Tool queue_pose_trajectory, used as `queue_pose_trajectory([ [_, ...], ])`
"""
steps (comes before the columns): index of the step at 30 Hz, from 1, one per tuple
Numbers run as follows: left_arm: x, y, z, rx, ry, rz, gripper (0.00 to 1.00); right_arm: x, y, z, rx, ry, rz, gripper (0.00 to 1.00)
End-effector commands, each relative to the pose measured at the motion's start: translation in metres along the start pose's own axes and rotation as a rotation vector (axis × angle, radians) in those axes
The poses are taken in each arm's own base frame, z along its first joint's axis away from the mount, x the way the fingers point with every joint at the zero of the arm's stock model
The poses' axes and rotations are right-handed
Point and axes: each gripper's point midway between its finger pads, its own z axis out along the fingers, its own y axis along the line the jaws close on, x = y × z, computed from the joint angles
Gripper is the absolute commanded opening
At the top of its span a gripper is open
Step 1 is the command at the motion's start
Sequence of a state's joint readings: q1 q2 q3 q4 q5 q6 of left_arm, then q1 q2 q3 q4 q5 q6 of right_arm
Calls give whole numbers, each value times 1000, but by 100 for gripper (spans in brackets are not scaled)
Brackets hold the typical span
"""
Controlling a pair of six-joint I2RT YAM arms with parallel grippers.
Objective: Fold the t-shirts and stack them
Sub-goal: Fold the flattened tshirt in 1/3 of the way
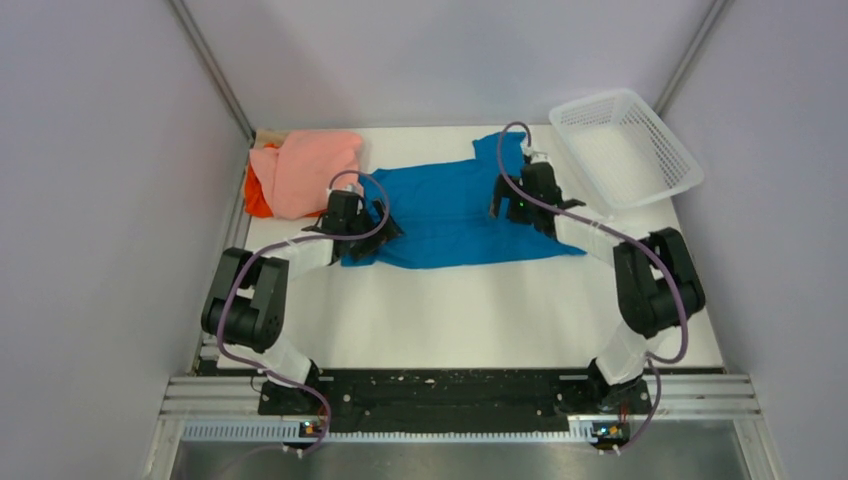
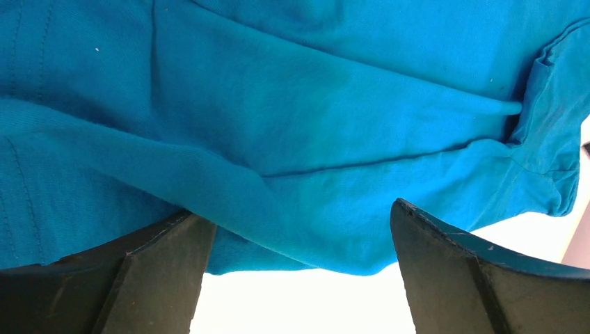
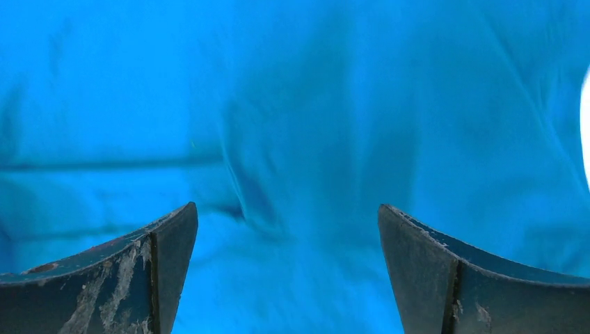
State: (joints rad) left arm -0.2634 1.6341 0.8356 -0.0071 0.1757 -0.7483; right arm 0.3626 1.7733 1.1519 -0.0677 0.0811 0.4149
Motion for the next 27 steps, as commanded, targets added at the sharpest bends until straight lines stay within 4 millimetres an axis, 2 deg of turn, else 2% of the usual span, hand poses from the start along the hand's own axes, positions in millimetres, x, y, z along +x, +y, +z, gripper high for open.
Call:
queue_pose_trajectory([
  [1,20,25,2,-67,36,0,99,23,-14,-32,-14,-58,89,99],
  [8,39,34,-5,-76,69,-7,99,88,-38,-25,47,98,99,99],
  [11,55,38,-14,-81,78,-12,99,126,-55,-31,93,165,133,99],
  [14,70,48,-24,-120,80,-4,99,150,-57,-40,82,222,169,98],
  [16,76,56,-32,-155,77,4,99,158,-55,-51,67,234,196,98],
  [20,97,64,-45,-186,82,1,99,182,-71,-84,149,268,255,99],
  [23,113,67,-54,-210,88,16,99,202,-77,-106,147,298,282,99],
  [25,122,74,-63,-240,80,24,99,204,-82,-117,161,289,273,99],
  [27,128,79,-70,-254,69,19,99,197,-84,-126,173,269,266,99],
])
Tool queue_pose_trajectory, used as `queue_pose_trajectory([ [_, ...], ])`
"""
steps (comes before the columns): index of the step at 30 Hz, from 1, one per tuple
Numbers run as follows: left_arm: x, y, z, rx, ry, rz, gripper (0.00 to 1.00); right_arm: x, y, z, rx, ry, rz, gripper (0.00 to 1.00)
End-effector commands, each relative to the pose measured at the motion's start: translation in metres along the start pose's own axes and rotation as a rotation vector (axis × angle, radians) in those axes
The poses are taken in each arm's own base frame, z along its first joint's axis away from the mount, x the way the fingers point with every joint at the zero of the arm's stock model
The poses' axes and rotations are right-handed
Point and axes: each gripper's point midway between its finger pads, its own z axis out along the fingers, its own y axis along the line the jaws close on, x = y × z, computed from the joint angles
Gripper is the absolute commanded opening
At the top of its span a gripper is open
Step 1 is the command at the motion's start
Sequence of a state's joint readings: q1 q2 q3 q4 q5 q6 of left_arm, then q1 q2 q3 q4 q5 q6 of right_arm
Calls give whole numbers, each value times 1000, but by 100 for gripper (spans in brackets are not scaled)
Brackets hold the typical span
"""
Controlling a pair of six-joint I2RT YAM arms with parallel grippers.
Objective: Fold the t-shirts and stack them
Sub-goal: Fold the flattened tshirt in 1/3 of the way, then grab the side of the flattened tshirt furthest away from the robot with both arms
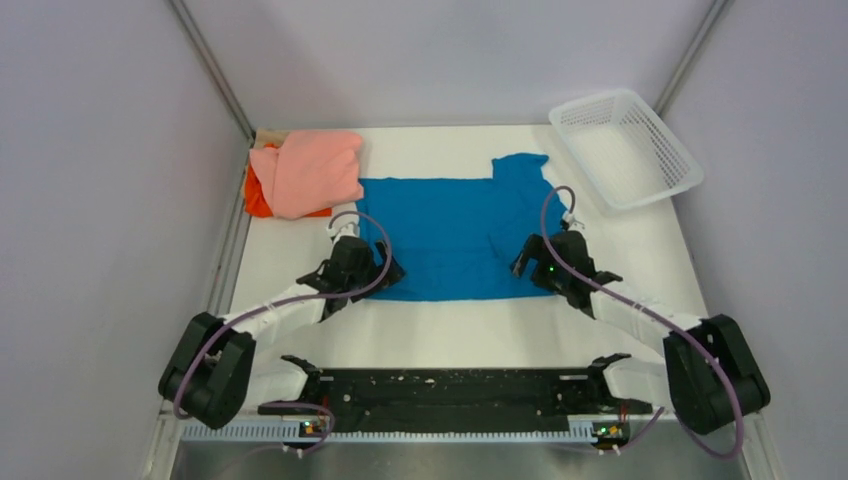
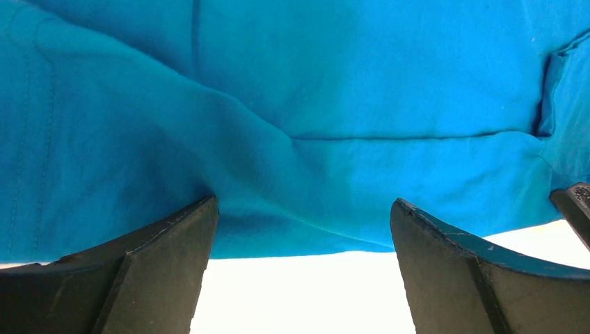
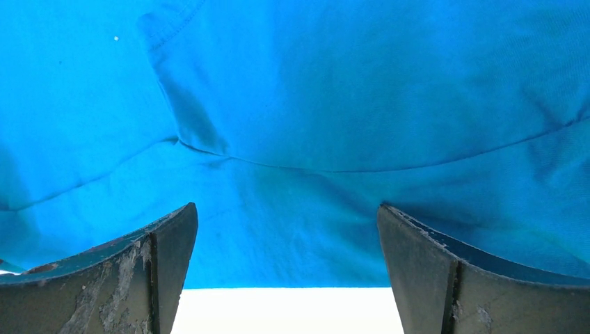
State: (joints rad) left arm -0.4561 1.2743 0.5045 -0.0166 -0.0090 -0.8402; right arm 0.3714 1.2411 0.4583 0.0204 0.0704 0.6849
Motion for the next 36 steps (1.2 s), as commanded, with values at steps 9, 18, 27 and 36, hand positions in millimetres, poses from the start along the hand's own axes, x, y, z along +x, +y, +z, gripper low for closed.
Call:
queue_pose_trajectory([
  [9,68,71,-46,-203,127,-43,99,45,-46,-65,175,122,28,99],
  [18,21,20,-53,-63,4,22,99,-34,2,-87,36,-128,-15,99],
  [27,-56,-14,-27,-115,-215,62,99,-75,35,-28,26,-206,-58,99],
  [36,-21,21,14,-244,-52,43,99,-35,-18,2,228,-114,-64,99],
])
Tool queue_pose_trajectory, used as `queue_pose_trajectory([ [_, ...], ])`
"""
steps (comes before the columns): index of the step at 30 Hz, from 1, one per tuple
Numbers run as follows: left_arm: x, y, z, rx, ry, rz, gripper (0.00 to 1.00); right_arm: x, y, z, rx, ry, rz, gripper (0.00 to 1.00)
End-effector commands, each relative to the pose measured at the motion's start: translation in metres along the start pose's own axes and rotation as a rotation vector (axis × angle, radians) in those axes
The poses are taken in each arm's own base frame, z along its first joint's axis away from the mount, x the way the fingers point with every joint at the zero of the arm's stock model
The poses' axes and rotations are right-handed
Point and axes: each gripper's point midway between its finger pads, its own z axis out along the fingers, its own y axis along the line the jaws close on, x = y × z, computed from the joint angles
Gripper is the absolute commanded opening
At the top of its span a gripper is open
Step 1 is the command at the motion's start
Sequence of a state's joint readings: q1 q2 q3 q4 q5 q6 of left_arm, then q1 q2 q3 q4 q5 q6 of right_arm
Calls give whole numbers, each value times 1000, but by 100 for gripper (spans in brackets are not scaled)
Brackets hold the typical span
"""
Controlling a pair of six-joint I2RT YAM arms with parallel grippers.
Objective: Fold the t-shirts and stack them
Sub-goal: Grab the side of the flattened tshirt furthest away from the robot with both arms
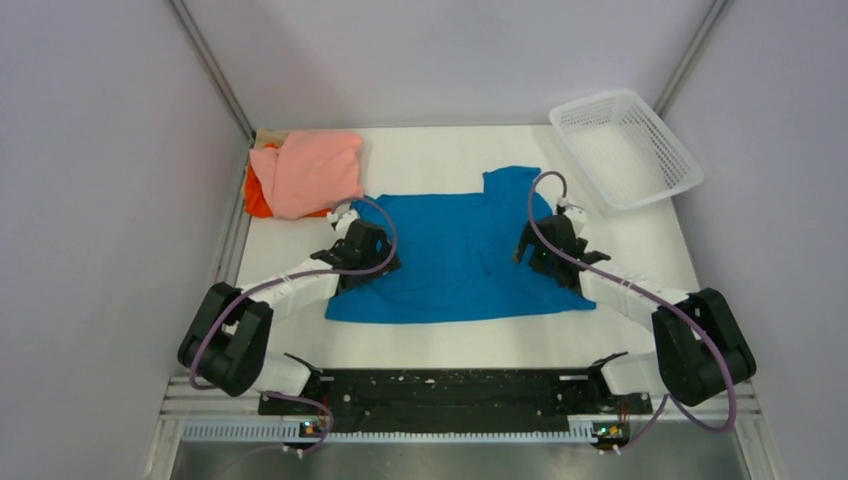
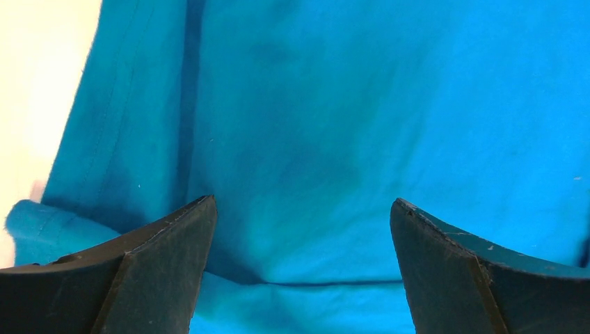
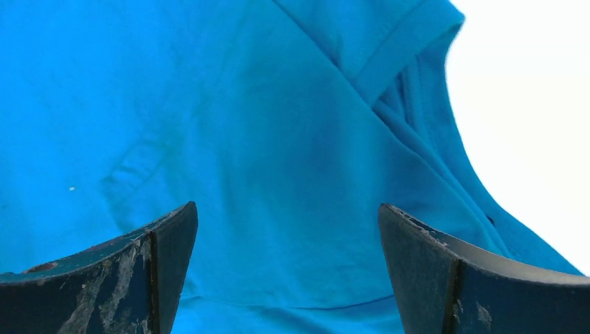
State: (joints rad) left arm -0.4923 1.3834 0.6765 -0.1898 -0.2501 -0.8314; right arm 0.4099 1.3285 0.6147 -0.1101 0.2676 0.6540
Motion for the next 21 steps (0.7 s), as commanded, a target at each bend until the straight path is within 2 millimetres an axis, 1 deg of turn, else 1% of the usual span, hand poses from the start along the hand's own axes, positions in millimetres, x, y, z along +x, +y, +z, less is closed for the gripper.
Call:
queue_pose_trajectory([
  [1,20,11,8,-27,64,-1,99,4,-20,-3,77,-36,20,99],
  [4,44,21,9,-34,140,-18,99,26,-34,-11,94,6,68,99],
  [6,61,21,4,-4,180,-22,99,38,-44,-21,120,43,91,99],
  [9,82,22,-11,18,217,-21,99,50,-63,-39,173,66,113,99],
  [11,90,23,-22,26,221,-27,99,62,-78,-52,206,85,129,99],
  [13,99,23,-31,56,231,-30,99,66,-80,-64,180,87,160,99],
  [15,106,17,-40,106,252,-31,99,68,-78,-75,150,96,179,99],
  [18,112,9,-54,162,262,-25,99,62,-76,-92,122,73,183,99],
  [20,106,4,-63,196,229,-14,99,50,-66,-99,61,27,178,99],
  [21,98,4,-66,193,197,-7,99,41,-60,-102,30,1,171,99],
])
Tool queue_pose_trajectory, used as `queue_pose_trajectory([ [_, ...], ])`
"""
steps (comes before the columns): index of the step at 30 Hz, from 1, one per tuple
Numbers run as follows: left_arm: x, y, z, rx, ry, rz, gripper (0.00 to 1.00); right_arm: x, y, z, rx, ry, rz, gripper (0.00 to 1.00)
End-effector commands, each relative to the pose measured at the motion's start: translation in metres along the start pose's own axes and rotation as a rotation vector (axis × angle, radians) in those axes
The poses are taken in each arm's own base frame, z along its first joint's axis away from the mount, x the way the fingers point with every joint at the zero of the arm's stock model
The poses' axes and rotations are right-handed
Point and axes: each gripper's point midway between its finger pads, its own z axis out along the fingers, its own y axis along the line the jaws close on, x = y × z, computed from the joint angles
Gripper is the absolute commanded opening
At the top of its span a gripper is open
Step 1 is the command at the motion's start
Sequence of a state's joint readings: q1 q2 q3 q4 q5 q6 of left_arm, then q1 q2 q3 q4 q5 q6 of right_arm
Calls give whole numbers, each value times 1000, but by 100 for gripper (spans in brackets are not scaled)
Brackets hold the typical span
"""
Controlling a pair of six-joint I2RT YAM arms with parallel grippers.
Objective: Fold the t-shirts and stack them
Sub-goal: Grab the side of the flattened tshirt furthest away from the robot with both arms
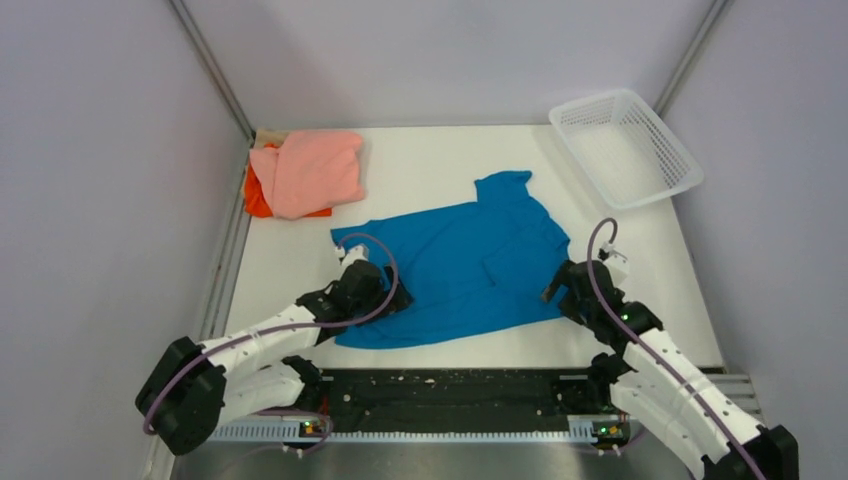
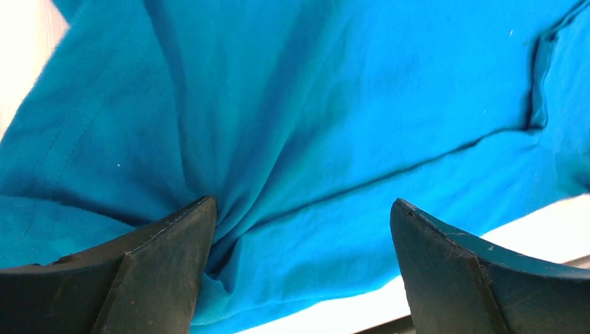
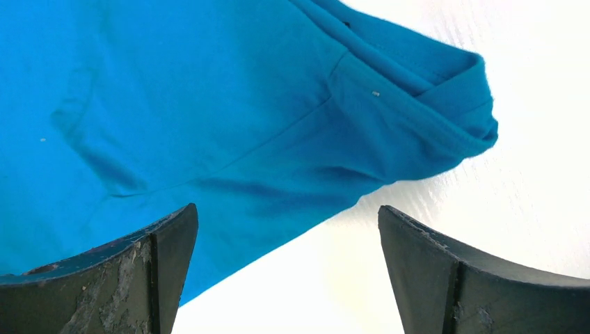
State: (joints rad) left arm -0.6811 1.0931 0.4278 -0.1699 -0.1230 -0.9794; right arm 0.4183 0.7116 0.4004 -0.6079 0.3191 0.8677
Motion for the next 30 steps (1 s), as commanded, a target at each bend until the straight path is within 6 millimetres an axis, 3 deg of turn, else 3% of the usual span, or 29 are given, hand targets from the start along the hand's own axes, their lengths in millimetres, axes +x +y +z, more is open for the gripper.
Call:
queue_pose_trajectory([
  [1,7,11,-18,-43,13,16,99,-22,22,-24,-94,-57,-14,99],
  [6,-74,6,-38,-144,-310,39,99,-76,81,-30,-236,-193,-75,99],
  [9,-122,4,-45,-183,-430,3,99,-92,124,-14,-327,-217,-97,99],
  [15,-199,41,-35,-256,-494,-139,99,-125,171,9,-331,-246,-165,99],
  [20,-222,72,-1,-333,-452,-188,93,-138,178,16,-324,-276,-195,99],
  [25,-220,88,40,-317,-292,-241,75,-144,164,19,-292,-295,-195,99],
  [30,-226,102,61,-396,-223,-224,63,-151,154,14,-278,-325,-199,99],
])
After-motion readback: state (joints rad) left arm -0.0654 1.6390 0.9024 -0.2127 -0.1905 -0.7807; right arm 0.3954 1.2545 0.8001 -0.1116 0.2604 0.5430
